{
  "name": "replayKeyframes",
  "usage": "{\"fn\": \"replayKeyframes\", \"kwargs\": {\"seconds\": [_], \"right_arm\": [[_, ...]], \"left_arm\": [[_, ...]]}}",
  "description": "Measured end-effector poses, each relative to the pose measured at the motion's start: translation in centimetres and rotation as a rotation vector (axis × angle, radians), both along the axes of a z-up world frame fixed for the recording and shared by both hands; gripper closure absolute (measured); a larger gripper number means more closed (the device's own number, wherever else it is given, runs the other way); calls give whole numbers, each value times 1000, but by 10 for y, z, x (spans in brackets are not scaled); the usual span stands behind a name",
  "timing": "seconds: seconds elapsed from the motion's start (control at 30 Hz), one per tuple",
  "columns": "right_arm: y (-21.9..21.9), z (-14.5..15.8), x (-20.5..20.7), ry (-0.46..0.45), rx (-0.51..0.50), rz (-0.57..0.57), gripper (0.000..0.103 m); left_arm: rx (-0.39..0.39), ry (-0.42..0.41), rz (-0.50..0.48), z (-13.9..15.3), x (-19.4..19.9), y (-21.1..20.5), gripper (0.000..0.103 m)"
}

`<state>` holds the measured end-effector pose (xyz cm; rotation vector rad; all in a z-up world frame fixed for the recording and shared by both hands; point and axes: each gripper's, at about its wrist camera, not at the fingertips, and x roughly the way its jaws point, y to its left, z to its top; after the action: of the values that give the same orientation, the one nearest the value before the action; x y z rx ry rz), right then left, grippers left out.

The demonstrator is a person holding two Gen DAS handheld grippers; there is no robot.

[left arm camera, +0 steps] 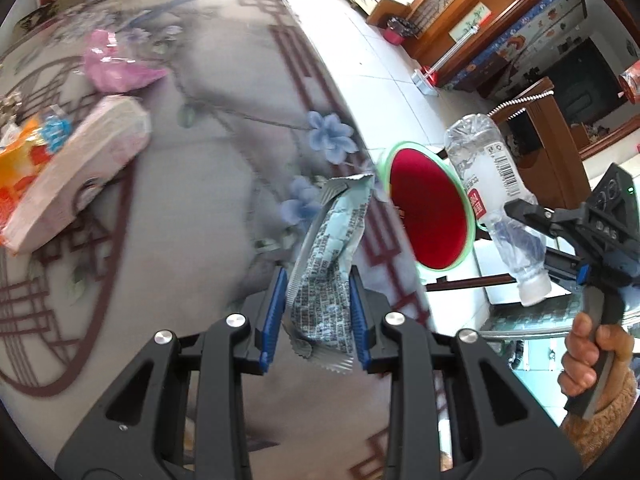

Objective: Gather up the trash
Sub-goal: 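Carry the plastic bottle to the red bin with the right gripper while the left gripper carries the foil wrapper, then drop the bottle into the bin with the right gripper while the left gripper drops the foil wrapper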

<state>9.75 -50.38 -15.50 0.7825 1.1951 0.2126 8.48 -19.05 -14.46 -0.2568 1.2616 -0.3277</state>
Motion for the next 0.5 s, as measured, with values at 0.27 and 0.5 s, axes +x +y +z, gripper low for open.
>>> {"fn": "replayKeyframes", "kwargs": {"seconds": [0.27,0.5], "right_arm": [[-67,-20,13,22,-70,-132,41],[-90,-20,7,-6,-67,-187,32]], "left_arm": [[8,-31,-143,8,30,-67,75],[9,-54,-280,12,55,-134,75]]}}
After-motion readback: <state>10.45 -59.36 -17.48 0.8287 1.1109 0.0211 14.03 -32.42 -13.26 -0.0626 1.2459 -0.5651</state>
